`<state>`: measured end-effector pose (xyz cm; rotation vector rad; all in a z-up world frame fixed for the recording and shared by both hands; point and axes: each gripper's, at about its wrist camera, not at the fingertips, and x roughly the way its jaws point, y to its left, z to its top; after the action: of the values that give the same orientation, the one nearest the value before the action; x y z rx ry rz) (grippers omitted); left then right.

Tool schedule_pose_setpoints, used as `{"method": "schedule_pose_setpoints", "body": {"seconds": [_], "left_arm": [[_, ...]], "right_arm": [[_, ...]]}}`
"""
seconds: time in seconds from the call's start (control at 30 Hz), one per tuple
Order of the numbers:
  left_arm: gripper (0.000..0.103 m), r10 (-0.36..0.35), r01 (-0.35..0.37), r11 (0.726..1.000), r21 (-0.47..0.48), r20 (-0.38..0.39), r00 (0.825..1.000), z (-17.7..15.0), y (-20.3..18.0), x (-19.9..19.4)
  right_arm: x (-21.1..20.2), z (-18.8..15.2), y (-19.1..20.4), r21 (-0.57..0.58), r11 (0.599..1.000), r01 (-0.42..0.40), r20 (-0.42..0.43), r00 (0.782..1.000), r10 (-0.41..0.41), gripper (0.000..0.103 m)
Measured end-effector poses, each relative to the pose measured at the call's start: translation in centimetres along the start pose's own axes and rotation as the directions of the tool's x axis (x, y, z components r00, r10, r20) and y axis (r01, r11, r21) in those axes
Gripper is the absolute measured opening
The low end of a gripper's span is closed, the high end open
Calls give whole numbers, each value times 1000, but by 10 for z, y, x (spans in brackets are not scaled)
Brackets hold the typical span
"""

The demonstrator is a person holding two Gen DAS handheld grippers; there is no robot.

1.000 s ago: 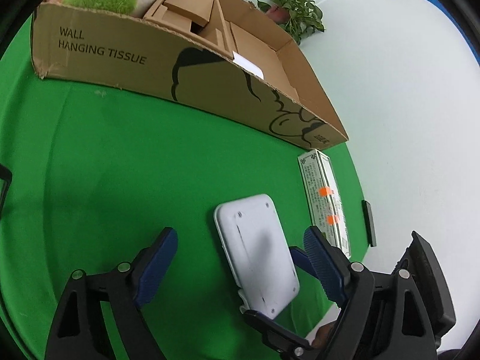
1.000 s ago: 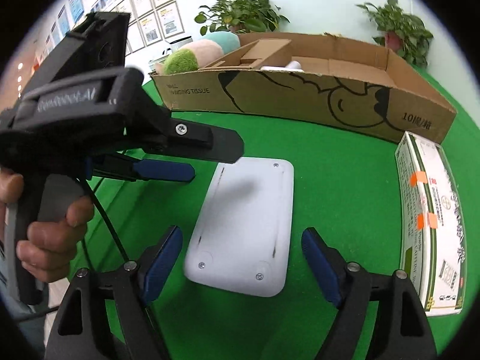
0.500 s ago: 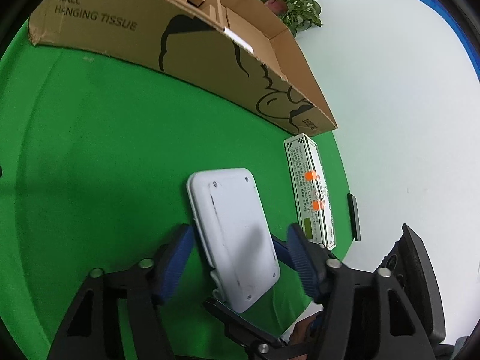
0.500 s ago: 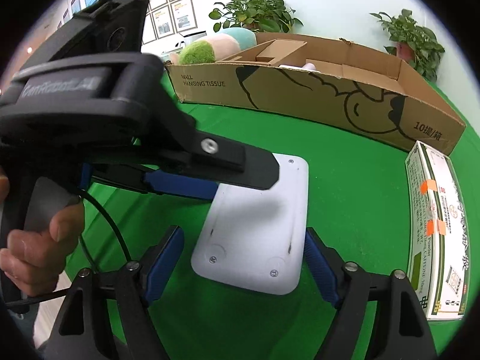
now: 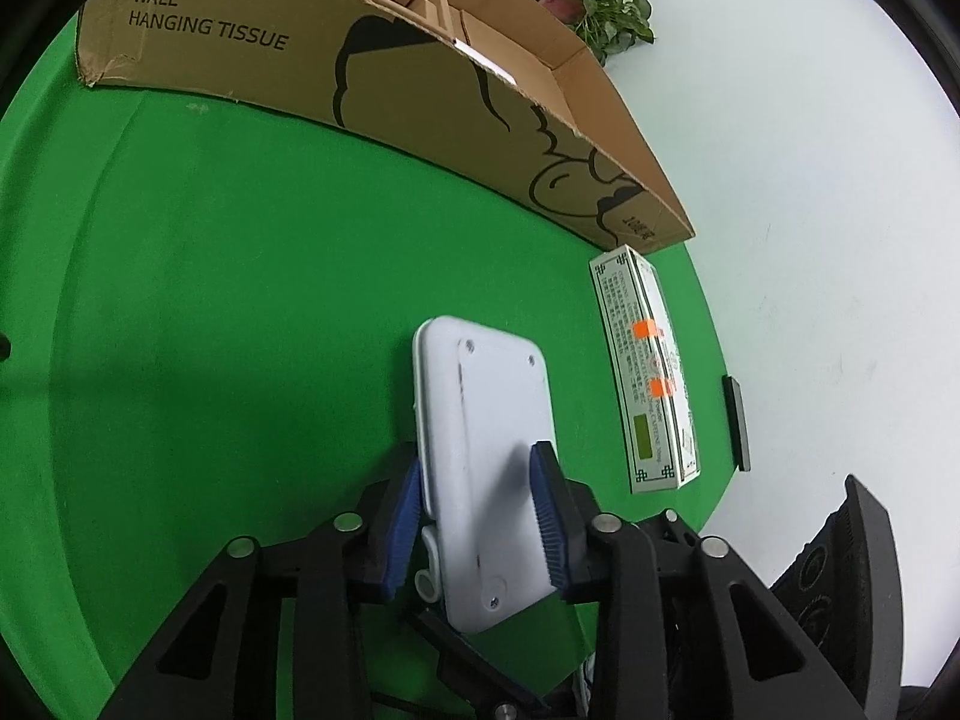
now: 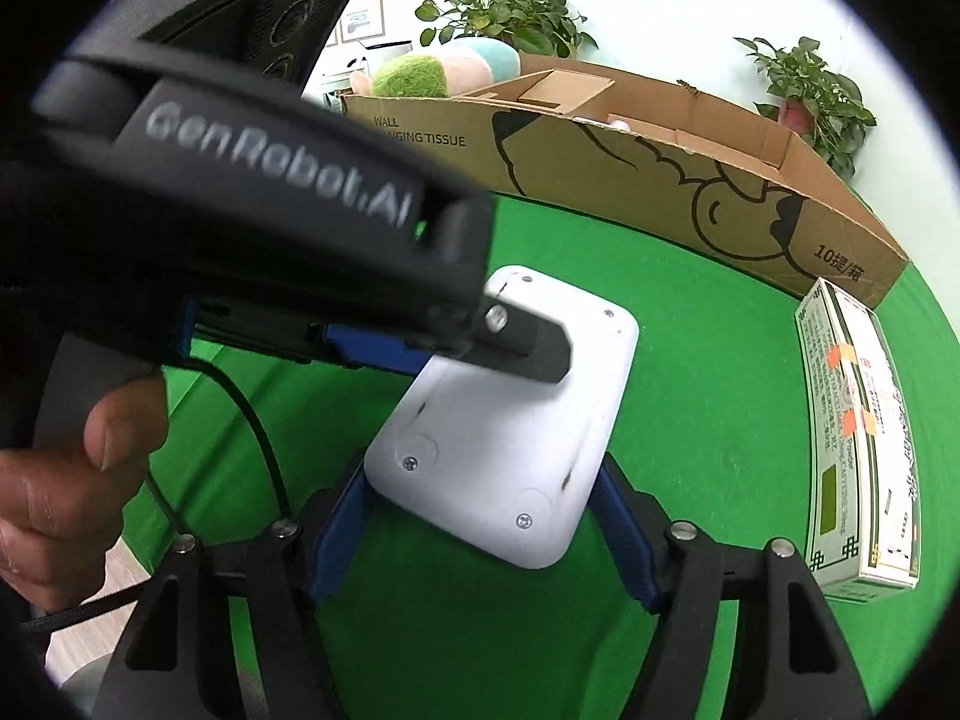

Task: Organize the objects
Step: 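Lift the white case with both grippers and carry it over the large box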

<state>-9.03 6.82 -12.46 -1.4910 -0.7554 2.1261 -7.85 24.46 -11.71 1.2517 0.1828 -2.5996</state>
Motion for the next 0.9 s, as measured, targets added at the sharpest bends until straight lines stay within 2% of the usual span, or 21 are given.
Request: {"method": "schedule_pose_setpoints", "body": {"seconds": [0.33,0.43,0.9], "left_arm": [[32,16,-17,1000,22,39,999,-3,-18,-4],[32,22,-25,999,43,66,998,-18,-26,-25],[32,31,-62,982,180,170,985,7,-99,-70]], "right_arm": [[-14,1,-1,3,1000,1,31,1000,-1,70],[-24,3,-3,5,1000,3,58,998,-4,70],[-63,33,-21,7,999,38,213,976,-39,69]]}}
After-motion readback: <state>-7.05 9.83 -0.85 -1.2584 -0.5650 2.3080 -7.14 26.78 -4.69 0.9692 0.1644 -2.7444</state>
